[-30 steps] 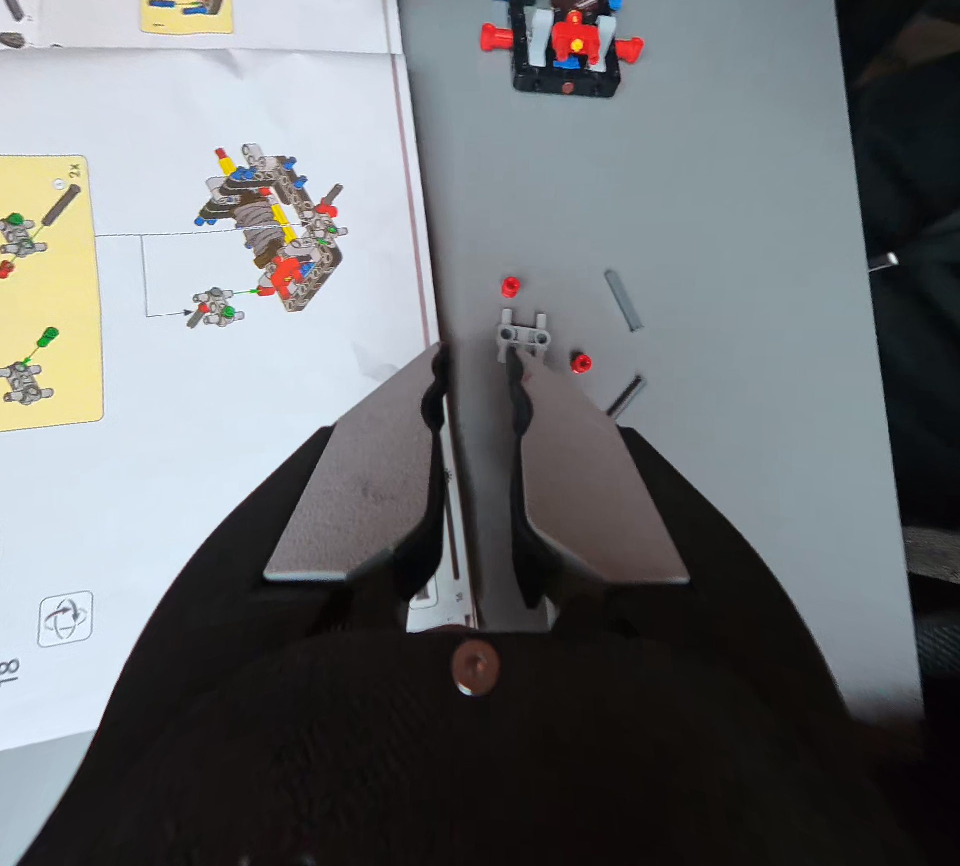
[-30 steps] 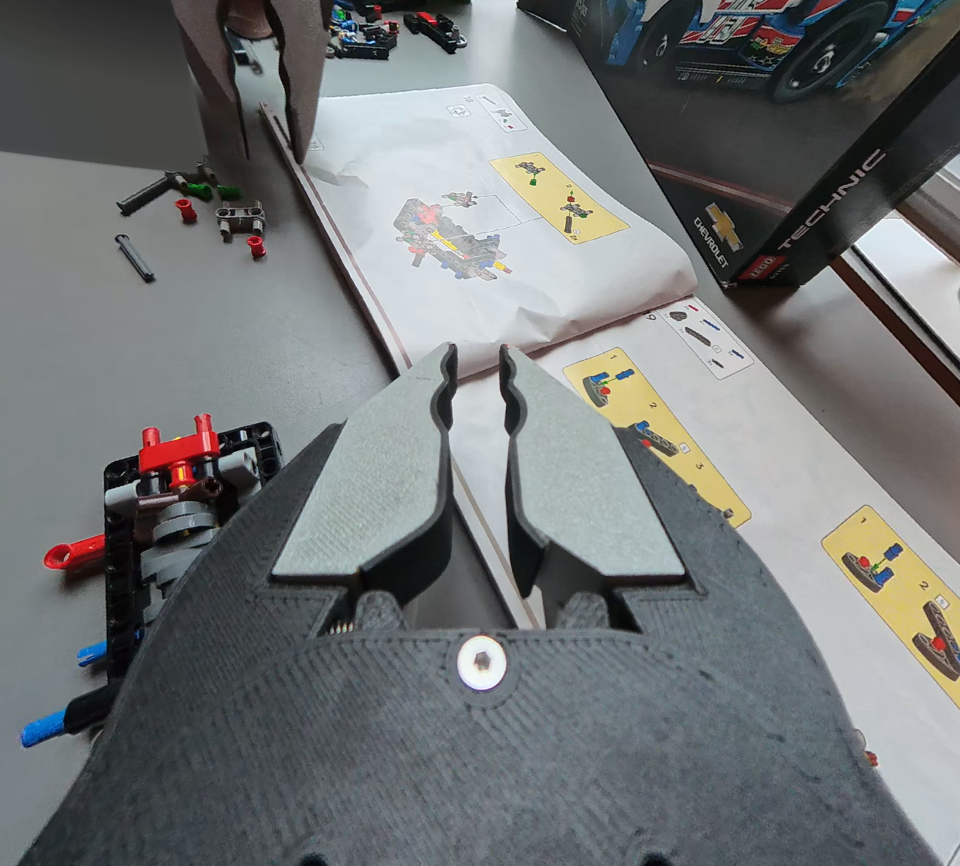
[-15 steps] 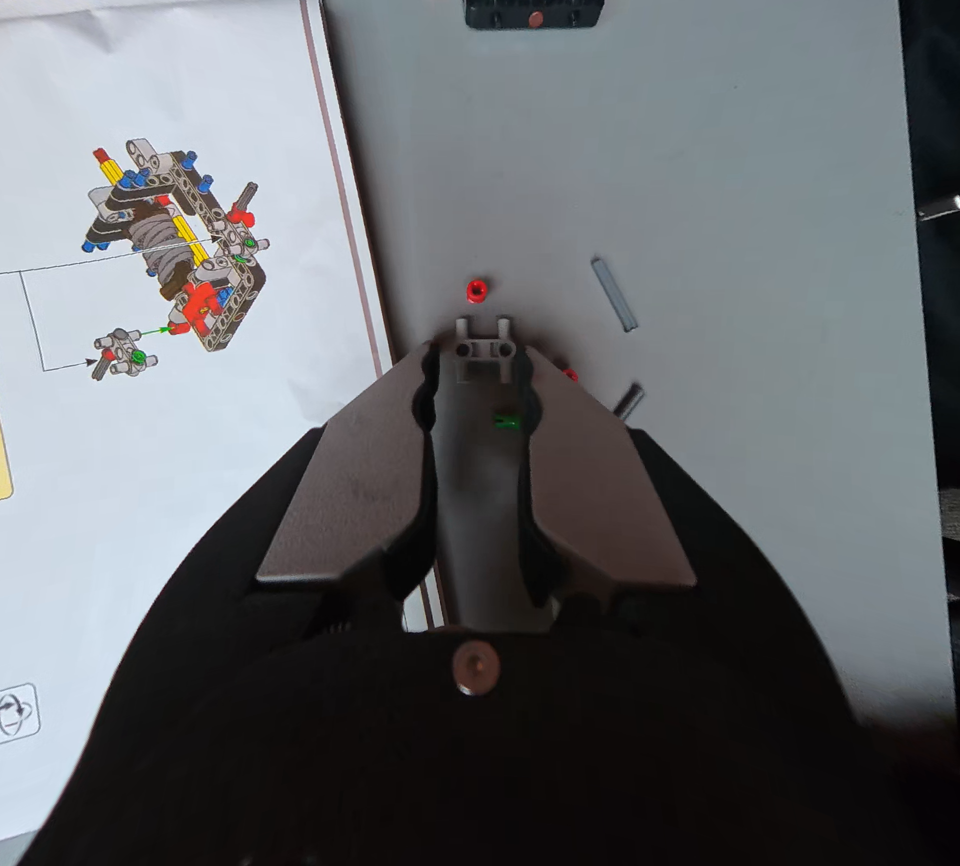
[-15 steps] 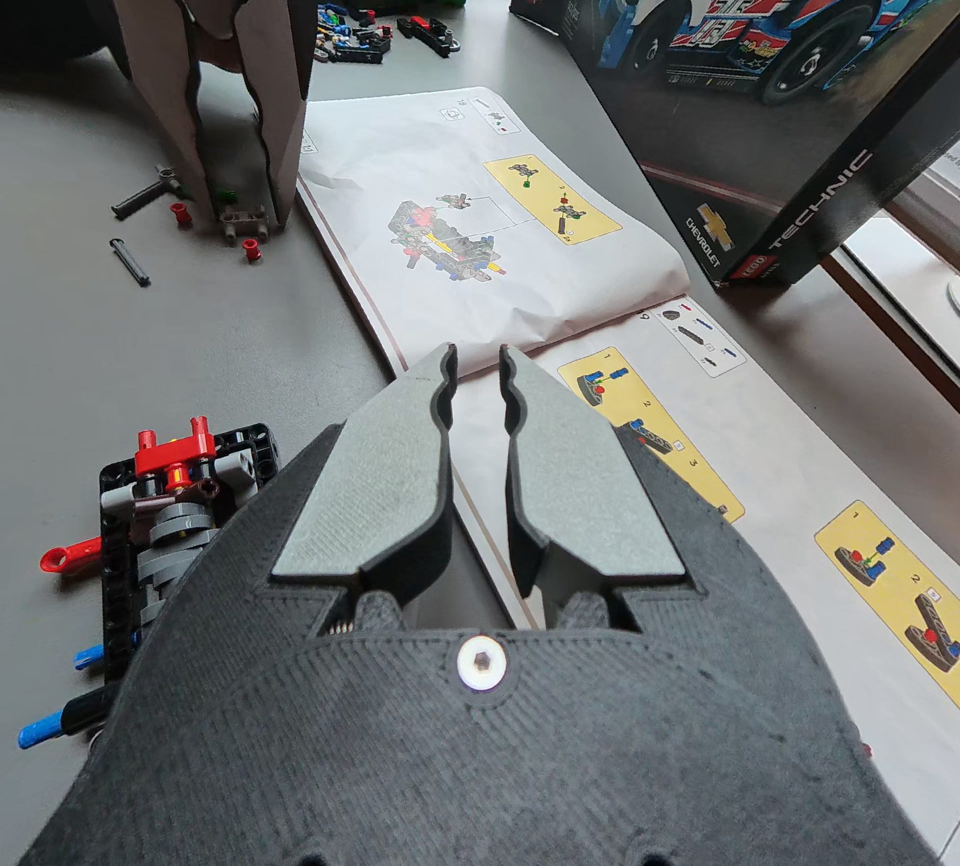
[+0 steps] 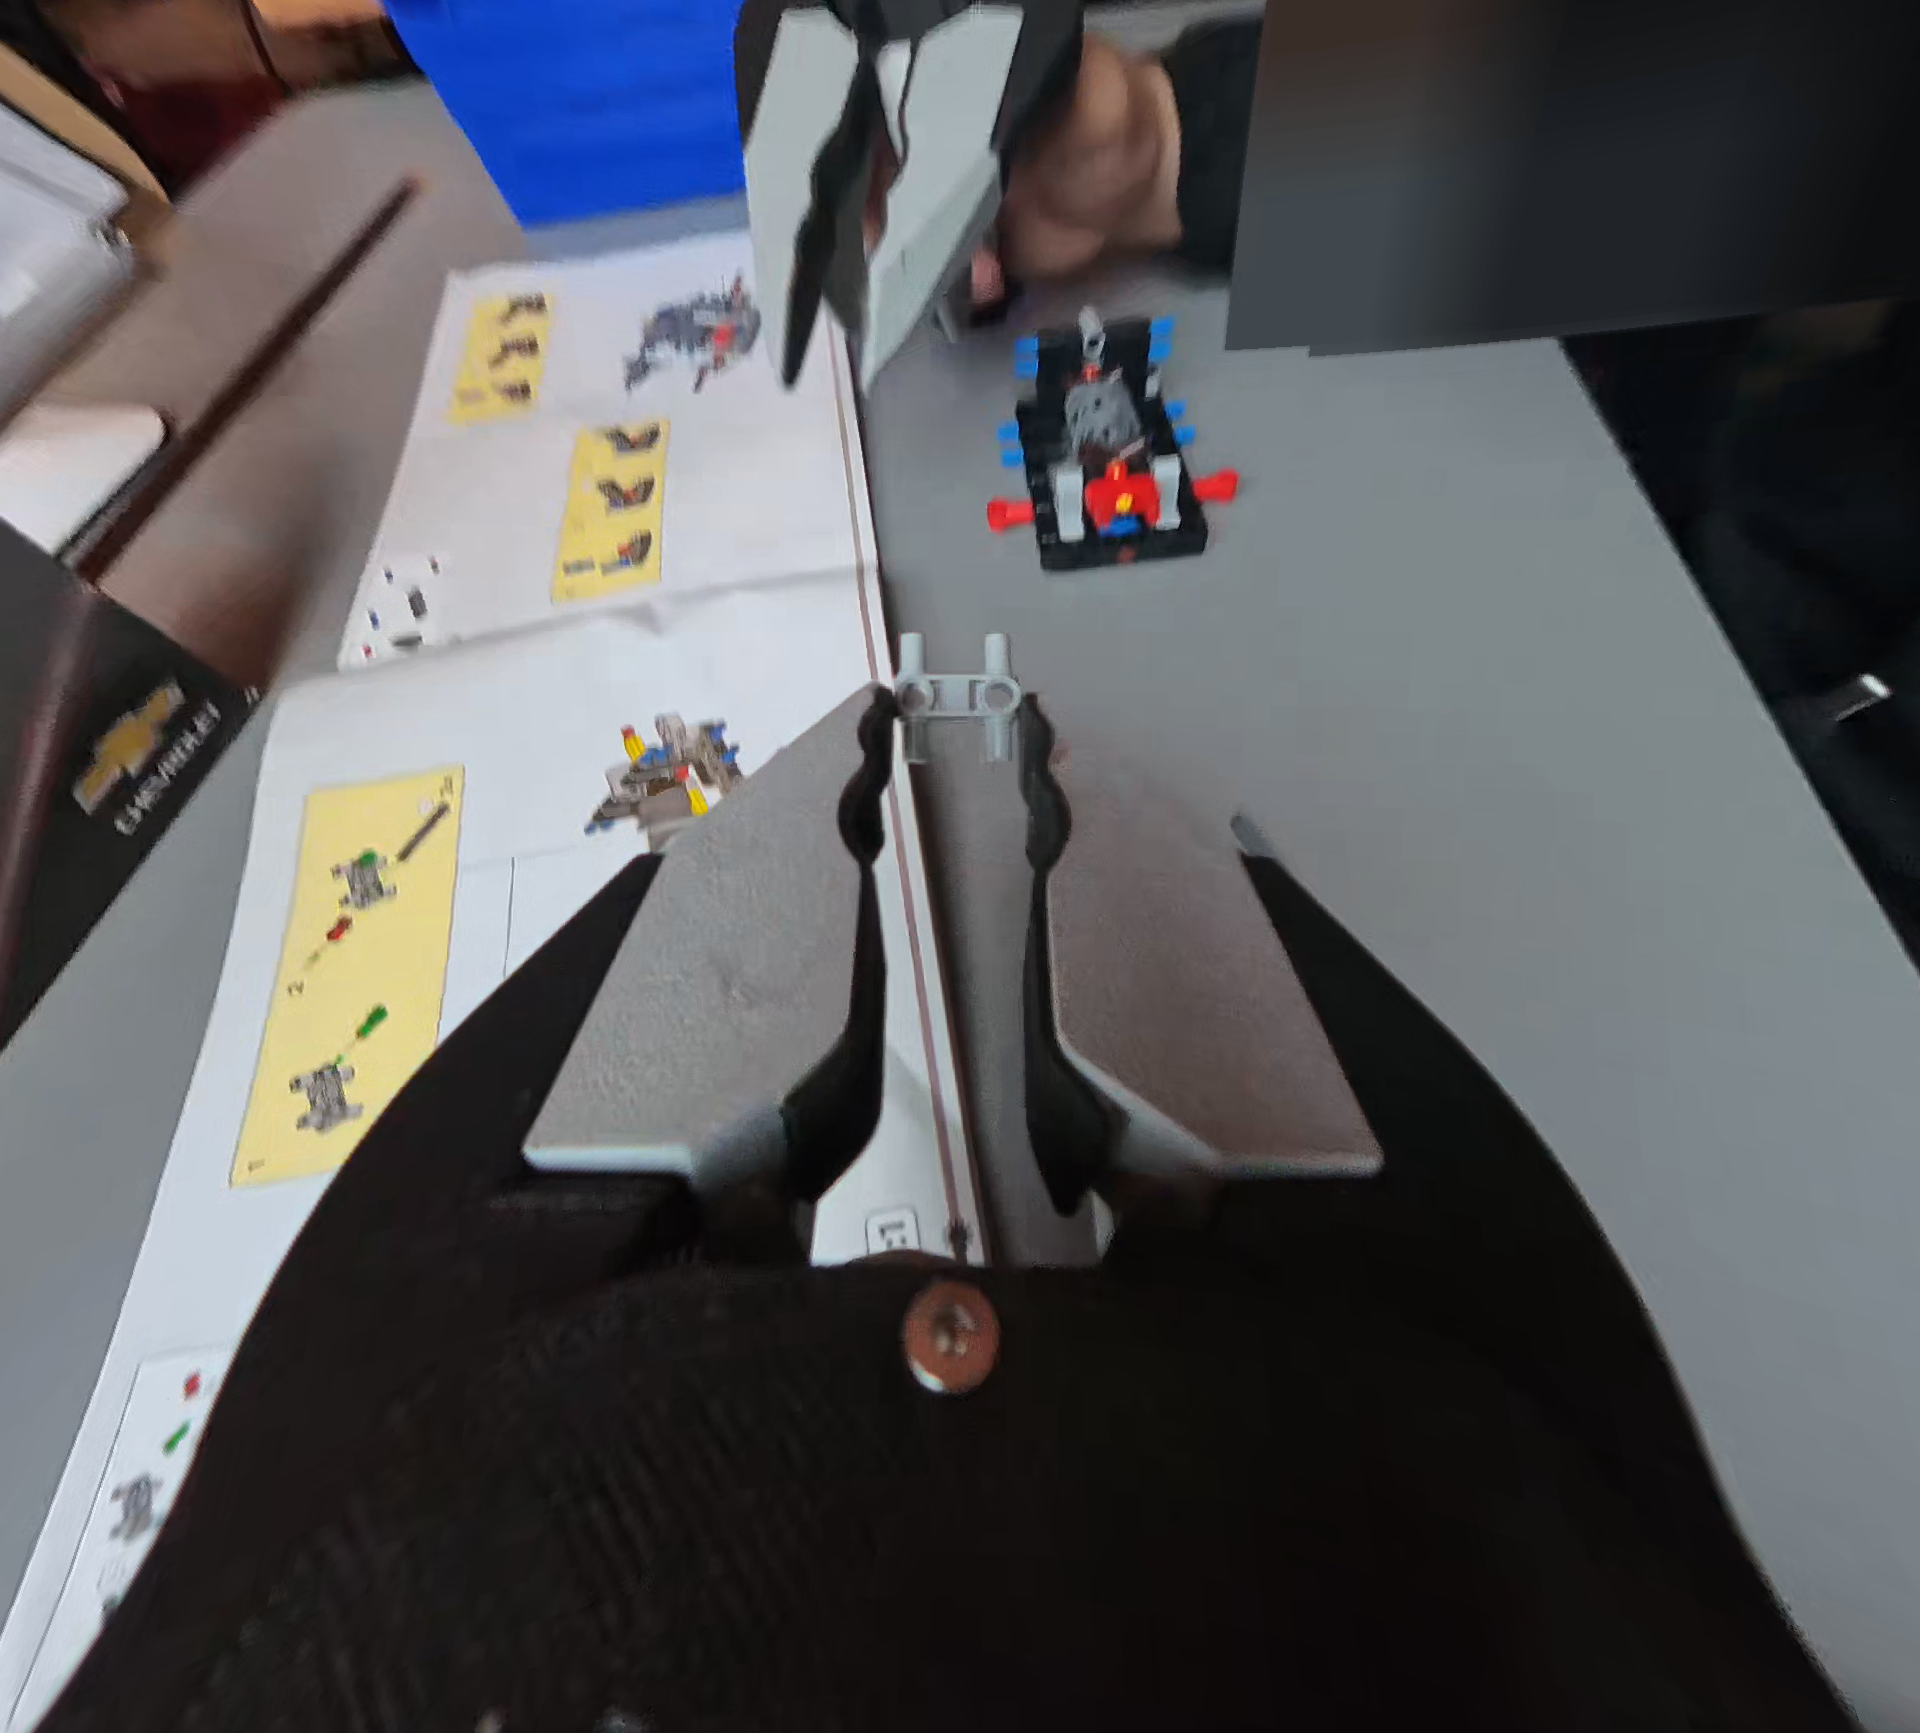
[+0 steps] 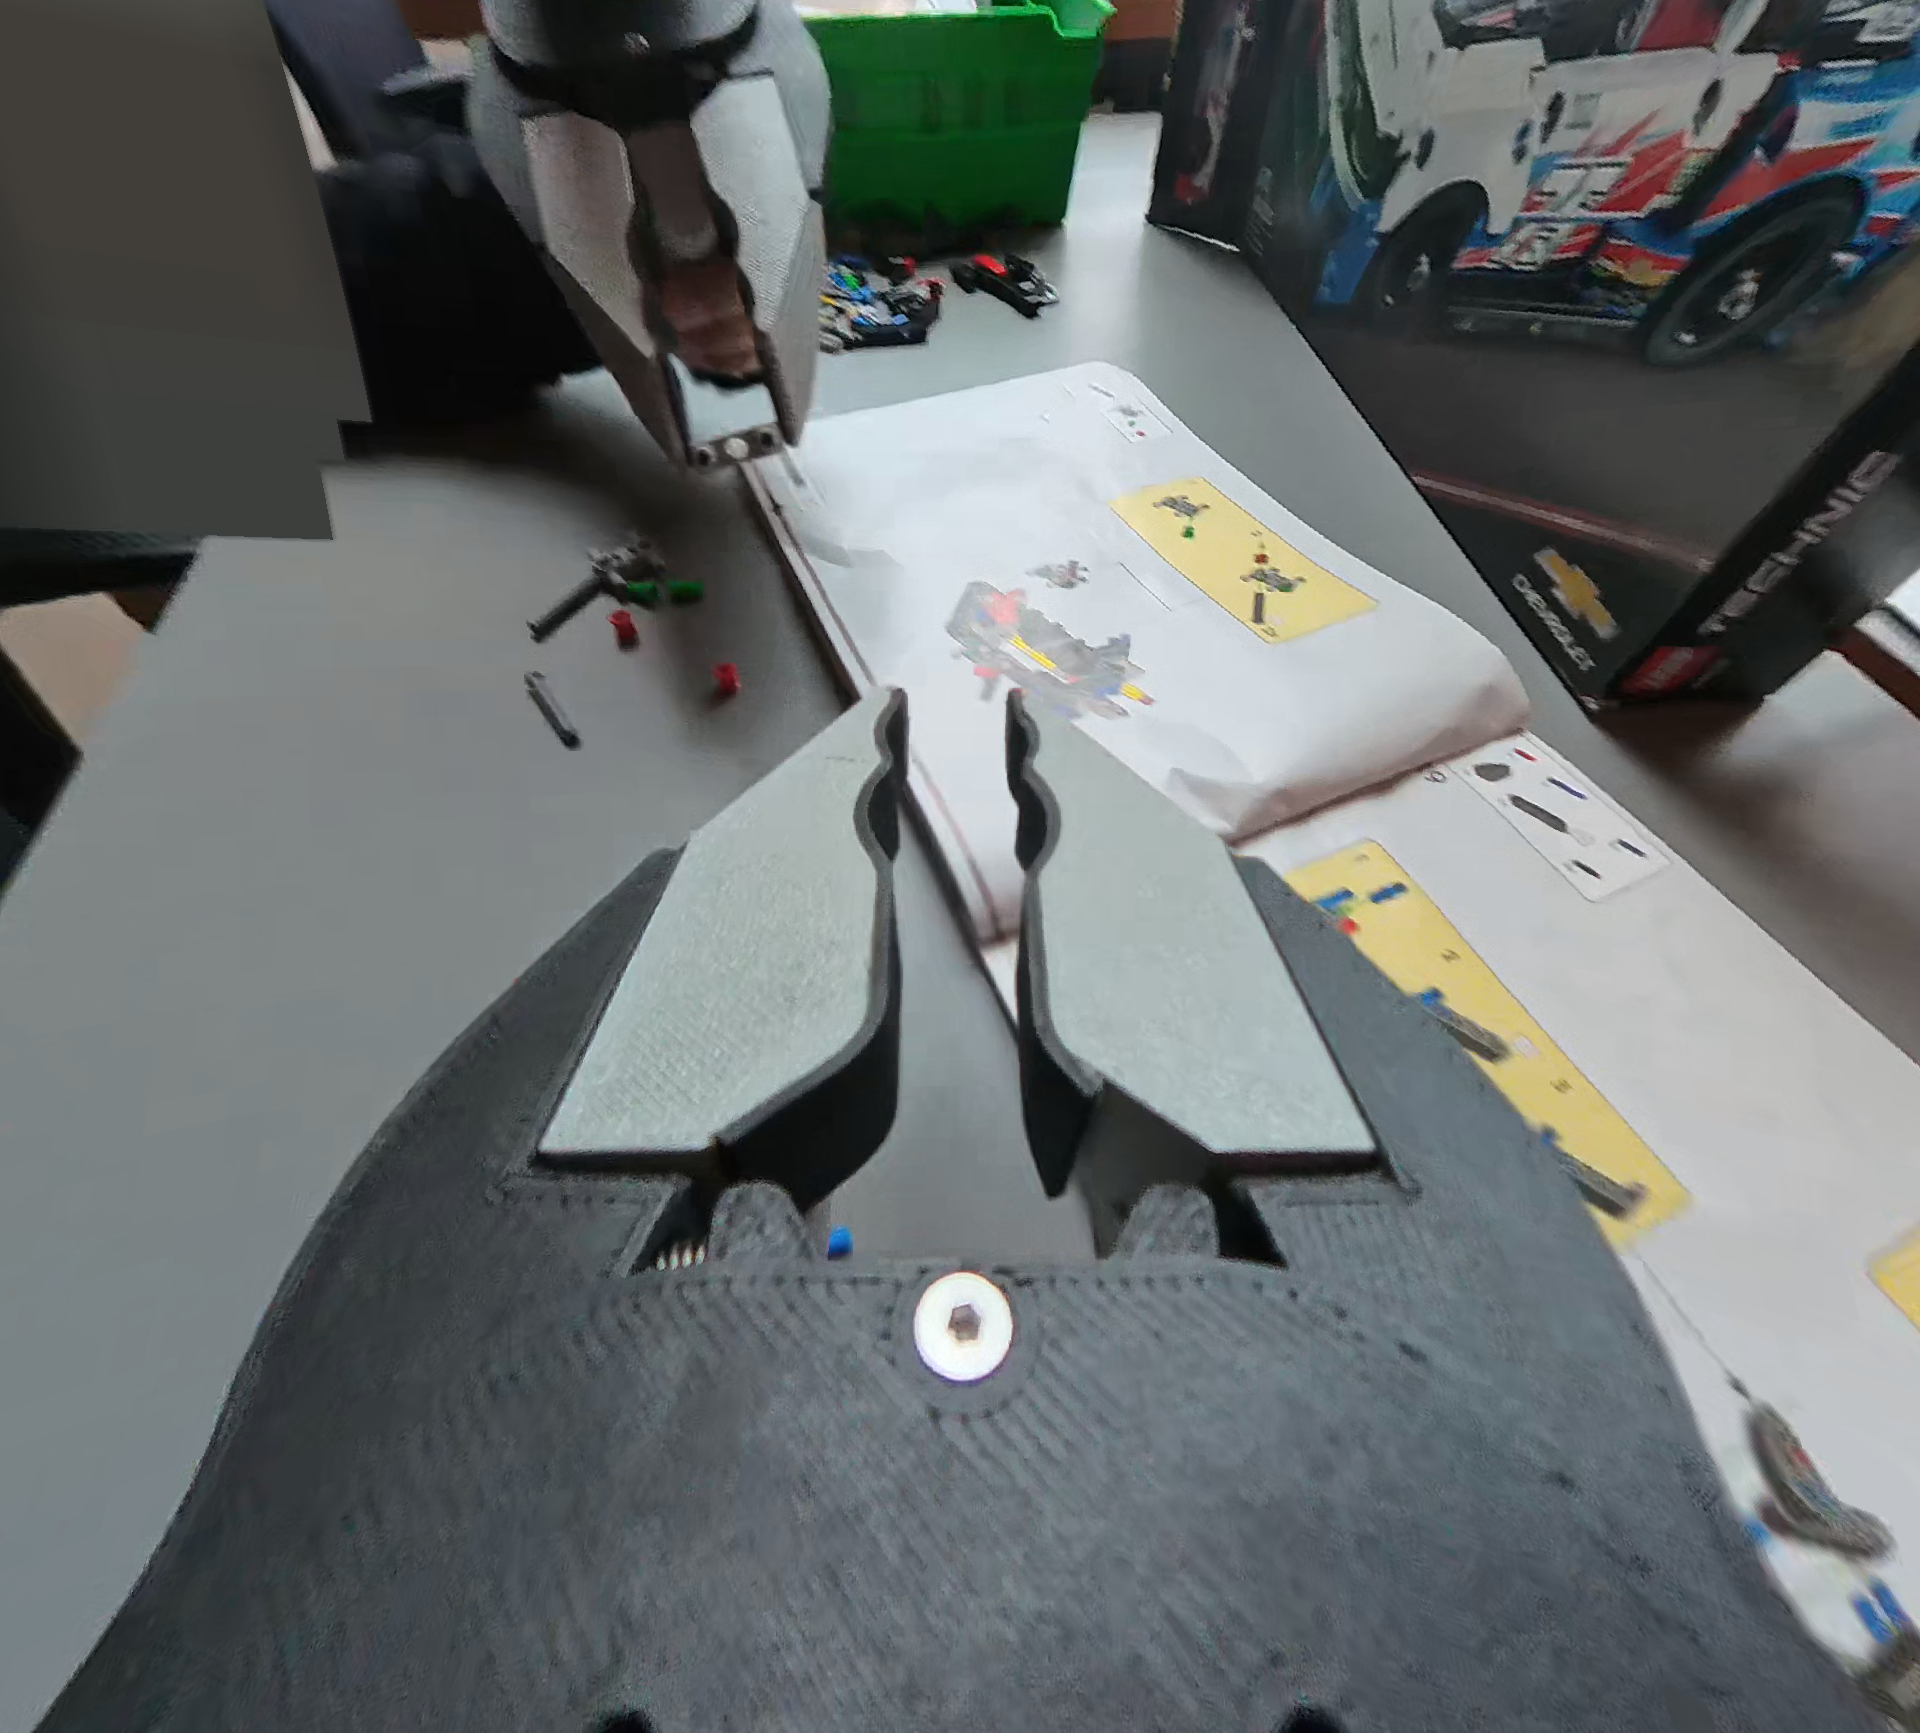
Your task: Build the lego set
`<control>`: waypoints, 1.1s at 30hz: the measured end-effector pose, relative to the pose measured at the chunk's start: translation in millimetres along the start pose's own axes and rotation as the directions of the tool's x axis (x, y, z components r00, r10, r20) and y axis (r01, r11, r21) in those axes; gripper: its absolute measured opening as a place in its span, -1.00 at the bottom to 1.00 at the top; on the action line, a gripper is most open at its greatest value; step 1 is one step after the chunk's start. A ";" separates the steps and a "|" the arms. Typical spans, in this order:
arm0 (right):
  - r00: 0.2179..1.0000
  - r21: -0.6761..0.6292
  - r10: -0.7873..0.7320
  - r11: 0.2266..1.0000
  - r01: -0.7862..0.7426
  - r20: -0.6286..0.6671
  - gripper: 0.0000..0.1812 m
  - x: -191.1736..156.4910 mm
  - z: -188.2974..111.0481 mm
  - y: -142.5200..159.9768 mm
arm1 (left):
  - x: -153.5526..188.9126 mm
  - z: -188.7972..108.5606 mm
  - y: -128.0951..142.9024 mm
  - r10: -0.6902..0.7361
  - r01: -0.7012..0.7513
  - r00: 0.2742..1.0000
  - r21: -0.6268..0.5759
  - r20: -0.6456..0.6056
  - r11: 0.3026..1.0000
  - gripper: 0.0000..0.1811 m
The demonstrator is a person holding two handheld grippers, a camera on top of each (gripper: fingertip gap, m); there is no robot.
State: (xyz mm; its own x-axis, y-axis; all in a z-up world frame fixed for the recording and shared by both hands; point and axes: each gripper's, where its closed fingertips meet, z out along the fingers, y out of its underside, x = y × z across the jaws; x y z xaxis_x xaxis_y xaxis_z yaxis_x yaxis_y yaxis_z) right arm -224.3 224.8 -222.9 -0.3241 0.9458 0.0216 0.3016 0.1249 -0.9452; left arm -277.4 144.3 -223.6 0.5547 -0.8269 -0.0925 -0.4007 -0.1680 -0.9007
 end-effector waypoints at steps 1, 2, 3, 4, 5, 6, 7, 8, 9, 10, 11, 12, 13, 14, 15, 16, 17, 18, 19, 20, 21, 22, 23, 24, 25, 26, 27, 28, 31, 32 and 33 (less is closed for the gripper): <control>0.998 0.024 0.031 0.999 -0.032 0.052 -0.83 -9.4 3.0 -7.5 | 1.0 -2.0 -7.8 0.015 -0.015 1.000 0.049 0.004 0.999 -0.77; 0.992 0.032 0.070 0.997 -0.074 0.103 -0.81 -18.2 6.8 -13.7 | 1.8 -3.3 -13.0 0.029 -0.029 1.000 0.081 0.011 0.996 -0.77; 0.983 0.030 0.112 0.993 -0.118 0.146 -0.77 -26.0 11.0 -19.2 | 3.5 -4.0 -15.9 0.041 -0.042 0.999 0.097 0.012 0.994 -0.77; 0.971 0.028 0.148 0.987 -0.156 0.185 -0.76 -33.3 14.6 -25.0 | 6.1 -3.8 -17.6 0.052 -0.053 0.999 0.102 0.008 0.993 -0.77; 0.960 0.029 0.176 0.982 -0.187 0.216 -0.76 -39.8 17.4 -31.2 | 7.8 -3.0 -19.2 0.059 -0.060 0.998 0.105 0.011 0.993 -0.77; 0.950 0.038 0.198 0.976 -0.214 0.243 -0.76 -45.5 19.1 -38.2 | 11.4 -1.5 -20.4 0.067 -0.067 0.998 0.110 0.002 0.992 -0.77; 0.938 0.049 0.219 0.969 -0.240 0.267 -0.76 -50.4 20.4 -45.0 | 14.9 0.3 -21.2 0.077 -0.076 0.997 0.110 -0.005 0.991 -0.77; 0.928 0.051 0.239 0.963 -0.263 0.285 -0.76 -54.4 21.6 -50.5 | 16.5 2.2 -21.4 0.089 -0.089 0.996 0.108 0.002 0.990 -0.77; 0.923 0.042 0.249 0.961 -0.272 0.292 -0.75 -57.5 22.8 -54.1 | 17.4 3.5 -21.7 0.099 -0.100 0.995 0.107 0.012 0.989 -0.77; 0.927 0.026 0.242 0.965 -0.260 0.286 -0.75 -59.5 23.9 -56.2 | 18.4 4.4 -22.0 0.108 -0.109 0.994 0.107 0.019 0.988 -0.77; 0.937 0.015 0.218 0.973 -0.230 0.273 -0.74 -60.8 24.0 -58.2 | 19.3 4.3 -22.8 0.113 -0.115 0.993 0.110 0.023 0.987 -0.77; 0.948 0.012 0.185 0.981 -0.195 0.259 -0.74 -61.8 23.3 -61.2 | 21.0 3.5 -24.7 0.113 -0.115 0.993 0.122 0.017 0.986 -0.77; 0.957 0.014 0.153 0.987 -0.162 0.247 -0.73 -63.3 22.1 -64.7 | 22.0 1.9 -27.8 0.100 -0.100 0.995 0.146 0.007 0.984 -0.77; 0.962 0.015 0.123 0.991 -0.131 0.244 -0.73 -66.1 21.4 -67.9 | 22.1 -0.2 -32.0 0.071 -0.069 0.997 0.179 -0.006 0.981 -0.77; 0.965 0.014 0.091 0.995 -0.097 0.245 -0.73 -69.5 21.8 -70.1 | 21.6 -2.2 -37.0 0.034 -0.028 0.999 0.219 -0.022 0.975 -0.77; 0.969 0.008 0.057 0.998 -0.060 0.242 -0.72 -72.1 23.6 -70.4 | 20.8 -4.0 -41.2 -0.001 0.012 0.999 0.255 -0.040 0.967 -0.77; 0.973 -0.003 0.023 1.000 -0.023 0.231 -0.72 -73.3 26.7 -68.7 | 19.1 -5.3 -43.7 -0.027 0.040 0.998 0.278 -0.050 0.960 -0.77; 0.976 -0.017 -0.004 1.000 0.008 0.216 -0.73 -73.3 30.4 -65.9 | 17.7 -6.8 -45.8 -0.042 0.055 0.998 0.295 -0.053 0.954 -0.77; 0.978 -0.028 -0.023 0.999 0.030 0.207 -0.73 -74.0 33.5 -63.4 | 17.9 -8.5 -48.0 -0.048 0.065 0.997 0.312 -0.063 0.948 -0.77; 0.977 -0.031 -0.037 0.999 0.044 0.210 -0.74 -76.6 35.5 -62.0 | 17.6 -10.2 -50.0 -0.054 0.074 0.996 0.326 -0.068 0.943 -0.77; 0.975 -0.026 -0.050 0.998 0.056 0.216 -0.75 -79.9 36.4 -62.1 | 16.8 -12.0 -51.9 -0.062 0.082 0.996 0.340 -0.069 0.937 -0.77; 0.975 -0.017 -0.064 0.997 0.069 0.211 -0.77 -81.6 36.6 -63.4 | 17.6 -12.9 -53.3 -0.065 0.089 0.995 0.351 -0.079 0.932 -0.77; 0.978 -0.001 -0.078 0.997 0.080 0.196 -0.80 -81.3 36.4 -66.2 | 18.4 -12.5 -52.6 -0.066 0.092 0.994 0.348 -0.087 0.933 -0.77; 0.980 0.019 -0.087 0.996 0.085 0.181 -0.82 -80.7 36.0 -70.1 | 18.0 -11.1 -50.5 -0.066 0.091 0.994 0.335 -0.085 0.938 -0.77; 0.980 0.037 -0.088 0.996 0.083 0.178 -0.83 -81.1 35.4 -74.1 | 17.9 -9.4 -48.1 -0.063 0.087 0.995 0.321 -0.083 0.943 -0.77; 0.980 0.049 -0.082 0.996 0.074 0.184 -0.85 -82.0 35.3 -77.2 | 18.2 -8.0 -46.4 -0.060 0.084 0.995 0.312 -0.084 0.946 -0.77; 0.979 0.051 -0.072 0.997 0.064 0.192 -0.86 -82.6 36.0 -78.2 | 17.9 -7.1 -45.5 -0.061 0.085 0.995 0.309 -0.084 0.947 -0.77; 0.978 0.042 -0.065 0.997 0.057 0.196 -0.86 -82.3 37.3 -77.3 | 18.2 -6.8 -45.4 -0.065 0.089 0.994 0.311 -0.089 0.946 -0.77; 0.981 0.027 -0.077 0.997 0.074 0.177 -0.83 -79.0 40.1 -73.3 | 18.2 -8.5 -47.3 -0.071 0.098 0.993 0.318 -0.094 0.943 -0.77; 0.982 0.036 -0.084 0.996 0.079 0.172 -0.79 -78.5 39.1 -74.2 | 17.6 -9.9 -48.2 -0.065 0.090 0.994 0.323 -0.087 0.942 -0.77; 0.982 0.045 -0.087 0.996 0.080 0.169 -0.76 -78.3 38.0 -75.8 | 17.7 -11.4 -49.4 -0.060 0.086 0.994 0.330 -0.086 0.940 -0.77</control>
State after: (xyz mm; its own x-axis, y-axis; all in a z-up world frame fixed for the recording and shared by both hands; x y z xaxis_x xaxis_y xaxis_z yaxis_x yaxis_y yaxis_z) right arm -255.8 130.0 -165.3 -0.4959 0.8670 0.0480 0.2337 0.1864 -0.9543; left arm -256.1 131.9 -175.9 0.5130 -0.8584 -0.0010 -0.0888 -0.0519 -0.9947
